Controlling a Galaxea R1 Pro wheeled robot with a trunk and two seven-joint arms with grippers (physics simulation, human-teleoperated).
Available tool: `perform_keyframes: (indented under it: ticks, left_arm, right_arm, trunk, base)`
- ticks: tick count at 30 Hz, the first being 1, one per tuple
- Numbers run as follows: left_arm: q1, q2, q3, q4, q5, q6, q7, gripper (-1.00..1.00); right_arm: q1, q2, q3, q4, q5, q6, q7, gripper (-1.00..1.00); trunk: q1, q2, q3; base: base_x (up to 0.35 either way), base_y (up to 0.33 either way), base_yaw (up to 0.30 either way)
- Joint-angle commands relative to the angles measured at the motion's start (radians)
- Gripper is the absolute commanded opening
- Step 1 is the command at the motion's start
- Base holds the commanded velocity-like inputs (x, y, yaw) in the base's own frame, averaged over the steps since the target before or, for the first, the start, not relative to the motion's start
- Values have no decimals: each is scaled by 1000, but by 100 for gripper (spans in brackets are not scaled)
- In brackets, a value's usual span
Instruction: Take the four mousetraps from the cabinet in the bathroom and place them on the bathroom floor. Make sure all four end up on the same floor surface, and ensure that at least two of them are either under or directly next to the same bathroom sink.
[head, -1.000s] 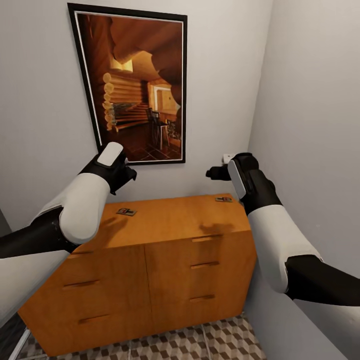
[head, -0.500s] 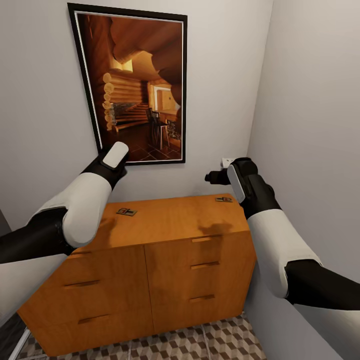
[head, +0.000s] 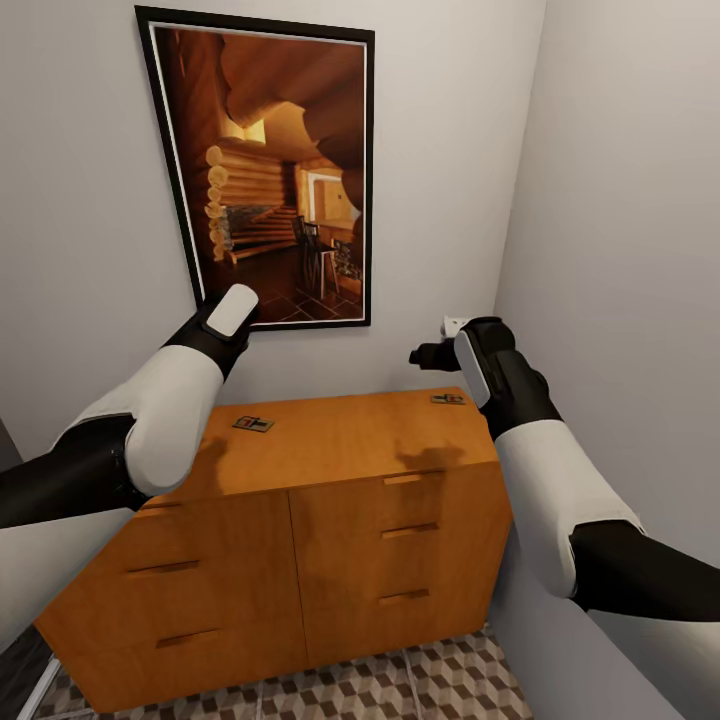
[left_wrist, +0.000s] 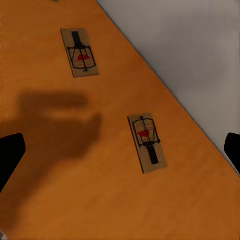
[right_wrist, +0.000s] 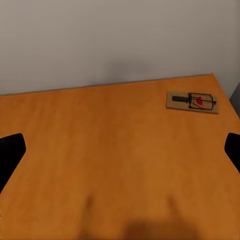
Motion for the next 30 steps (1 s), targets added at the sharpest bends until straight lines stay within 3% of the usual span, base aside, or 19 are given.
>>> perform_keyframes:
  ticks: [1, 11, 30]
  left_arm:
    - [0, 0, 1, -1, 1, 10, 4, 100]
    - [0, 0, 1, -8, 4, 10, 6, 100]
    - [0, 22, 0, -44, 0, 57, 20, 100]
  right_arm:
    - [0, 0, 2, -1, -9, 4, -10, 100]
    - [2, -1, 2, -2, -9, 5, -9, 100]
    - [29, -2, 5, 0, -9, 5, -8, 100]
  trunk:
    - [0, -1, -1]
    - [0, -1, -1]
    - [0, -1, -1]
  base:
    - [0, 0, 0]
    - [0, 0, 0]
    - [10, -8, 0]
